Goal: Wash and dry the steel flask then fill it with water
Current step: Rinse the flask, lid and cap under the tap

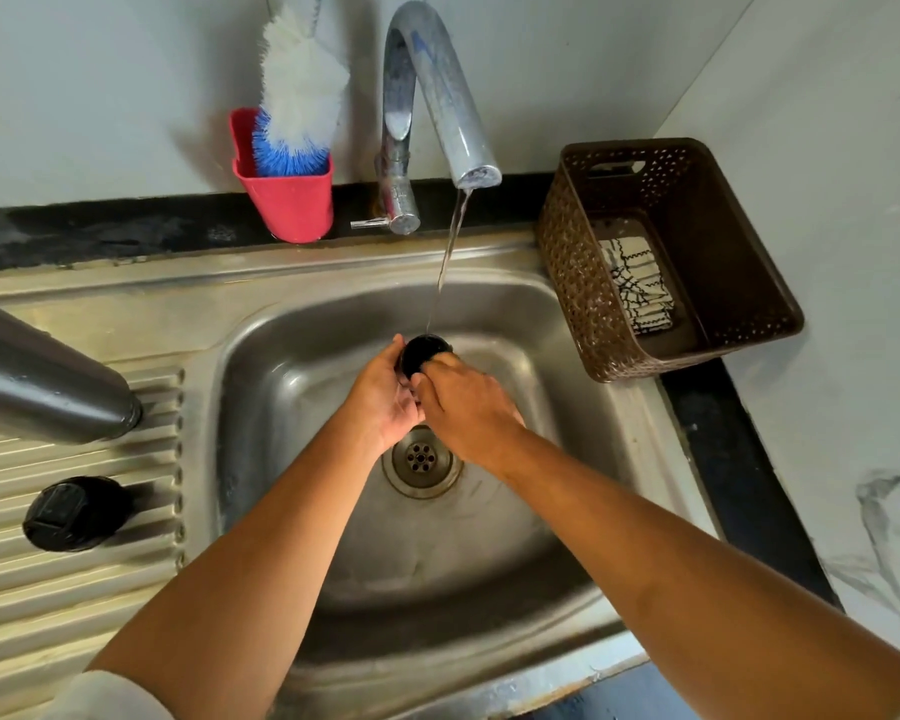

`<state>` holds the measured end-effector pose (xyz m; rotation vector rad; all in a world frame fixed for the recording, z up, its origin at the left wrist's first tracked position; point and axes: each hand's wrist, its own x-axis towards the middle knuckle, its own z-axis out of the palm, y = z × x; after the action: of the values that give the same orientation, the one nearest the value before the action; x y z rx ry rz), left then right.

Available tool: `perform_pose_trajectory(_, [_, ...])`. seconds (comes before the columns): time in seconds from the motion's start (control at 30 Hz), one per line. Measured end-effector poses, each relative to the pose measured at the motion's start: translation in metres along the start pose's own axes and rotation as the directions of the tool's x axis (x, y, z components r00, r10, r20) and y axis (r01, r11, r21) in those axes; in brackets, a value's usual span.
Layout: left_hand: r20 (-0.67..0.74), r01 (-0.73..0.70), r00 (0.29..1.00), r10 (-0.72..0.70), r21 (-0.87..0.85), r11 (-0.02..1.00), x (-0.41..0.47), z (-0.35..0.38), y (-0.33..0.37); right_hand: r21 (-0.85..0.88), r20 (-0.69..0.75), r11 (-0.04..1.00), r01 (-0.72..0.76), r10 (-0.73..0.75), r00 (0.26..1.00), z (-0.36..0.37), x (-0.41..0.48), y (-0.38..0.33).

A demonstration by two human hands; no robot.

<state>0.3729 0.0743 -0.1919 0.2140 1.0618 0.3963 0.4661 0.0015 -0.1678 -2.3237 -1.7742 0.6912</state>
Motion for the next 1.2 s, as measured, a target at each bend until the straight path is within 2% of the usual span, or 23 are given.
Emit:
perform_pose_trajectory(0.1, [-0.029, -0.006, 1.0, 0.007, 0.04, 0.999, -0.002, 0.004, 0.003, -0.098, 0.019, 0.989, 0.113, -0.112, 0.994, 0.01, -0.004, -0.001])
perform_pose_trajectory(0.2, [-0.062, -0.012, 0.998, 0.019, 0.106, 0.994, 0.001, 0.0, 0.002, -0.164, 0.118, 0.942, 0.292, -0.276, 0.954, 0.001, -0.004, 0.016])
perform_pose_trajectory(0.27, [-0.053, 0.003, 0.999, 0.002, 0.104, 0.995, 0.0, -0.001, -0.003, -0.189, 0.174, 0.918, 0.35, -0.319, 0.931, -0.011, 0.003, 0.032])
perform_pose_trajectory(0.3, [-0.042, 0.003, 0.999, 0.002, 0.113, 0.994, -0.001, -0.001, -0.006, -0.124, 0.185, 0.938, 0.323, -0.299, 0.936, -0.016, 0.007, 0.035])
perform_pose_trajectory(0.33, [-0.022, -0.025, 0.999, 0.028, 0.123, 0.992, -0.002, -0.001, -0.009, 0.04, 0.188, 0.972, 0.231, -0.234, 0.954, -0.021, 0.01, 0.036])
perform_pose_trajectory(0.37, [0.004, -0.077, 0.997, 0.077, 0.144, 0.987, -0.002, 0.001, -0.011, 0.278, 0.196, 0.957, 0.088, -0.146, 0.97, -0.026, 0.013, 0.033])
perform_pose_trajectory(0.43, [0.061, -0.191, 0.981, 0.183, 0.208, 0.959, -0.003, 0.003, -0.012, 0.601, 0.244, 0.783, -0.158, 0.008, 0.97, -0.03, 0.018, 0.029])
perform_pose_trajectory(0.5, [0.082, -0.295, 0.955, 0.284, 0.31, 0.904, -0.007, 0.008, -0.013, 0.724, 0.245, 0.626, -0.289, 0.158, 0.957, -0.03, 0.026, 0.027])
perform_pose_trajectory(0.57, [0.063, -0.388, 0.916, 0.395, 0.388, 0.836, -0.008, 0.012, -0.016, 0.737, 0.181, 0.581, -0.344, 0.321, 0.93, -0.028, 0.035, 0.027])
perform_pose_trajectory(0.63, [0.008, -0.415, 0.893, 0.451, 0.405, 0.815, -0.008, 0.014, -0.016, 0.65, 0.04, 0.701, -0.293, 0.353, 0.935, -0.022, 0.038, 0.024])
perform_pose_trajectory(0.7, [-0.11, -0.356, 0.9, 0.421, 0.373, 0.857, -0.003, 0.013, -0.01, 0.461, -0.092, 0.883, -0.088, 0.146, 0.985, -0.013, 0.026, 0.015])
perform_pose_trajectory(0.73, [-0.168, -0.313, 0.91, 0.379, 0.32, 0.894, -0.002, 0.013, -0.005, 0.359, -0.12, 0.933, 0.024, 0.02, 0.993, -0.008, 0.017, 0.009])
perform_pose_trajectory(0.8, [-0.225, -0.232, 0.933, 0.281, 0.221, 0.947, -0.005, 0.015, 0.004, 0.214, -0.099, 0.967, 0.138, -0.119, 0.988, 0.003, 0.001, 0.001])
perform_pose_trajectory(0.87, [-0.201, -0.201, 0.949, 0.243, 0.209, 0.957, -0.012, 0.019, 0.002, 0.201, -0.096, 0.976, 0.083, -0.065, 0.993, 0.004, 0.001, 0.003])
perform_pose_trajectory(0.9, [-0.165, -0.231, 0.947, 0.277, 0.249, 0.94, -0.016, 0.02, -0.001, 0.287, -0.1, 0.958, 0.017, 0.012, 0.995, 0.002, 0.006, 0.003])
perform_pose_trajectory(0.97, [-0.073, -0.326, 0.926, 0.371, 0.348, 0.879, -0.025, 0.023, -0.009, 0.528, 0.032, 0.819, -0.224, 0.245, 0.969, -0.008, 0.023, 0.001])
perform_pose_trajectory(1.0, [-0.036, -0.362, 0.914, 0.404, 0.376, 0.853, -0.028, 0.023, -0.014, 0.627, 0.187, 0.674, -0.391, 0.358, 0.915, -0.018, 0.031, 0.001])
perform_pose_trajectory(1.03, [-0.002, -0.398, 0.901, 0.433, 0.394, 0.829, -0.03, 0.023, -0.018, 0.669, 0.354, 0.507, -0.543, 0.425, 0.833, -0.027, 0.039, 0.002])
perform_pose_trajectory(1.07, [0.034, -0.432, 0.888, 0.459, 0.407, 0.805, -0.032, 0.023, -0.02, 0.665, 0.457, 0.405, -0.628, 0.444, 0.771, -0.035, 0.042, 0.002])
perform_pose_trajectory(1.1, [0.077, -0.457, 0.879, 0.47, 0.416, 0.786, -0.032, 0.023, -0.019, 0.665, 0.471, 0.385, -0.64, 0.449, 0.759, -0.04, 0.044, 0.001])
perform_pose_trajectory(1.13, [0.122, -0.463, 0.882, 0.456, 0.413, 0.785, -0.033, 0.023, -0.015, 0.669, 0.379, 0.47, -0.576, 0.451, 0.808, -0.04, 0.046, 0.001])
perform_pose_trajectory(1.17, [0.15, -0.437, 0.898, 0.412, 0.4, 0.806, -0.033, 0.022, -0.008, 0.627, 0.199, 0.636, -0.449, 0.427, 0.882, -0.037, 0.045, 0.002])
perform_pose_trajectory(1.2, [0.164, -0.388, 0.922, 0.352, 0.373, 0.843, -0.032, 0.021, -0.001, 0.512, 0.002, 0.811, -0.283, 0.329, 0.944, -0.033, 0.041, 0.003])
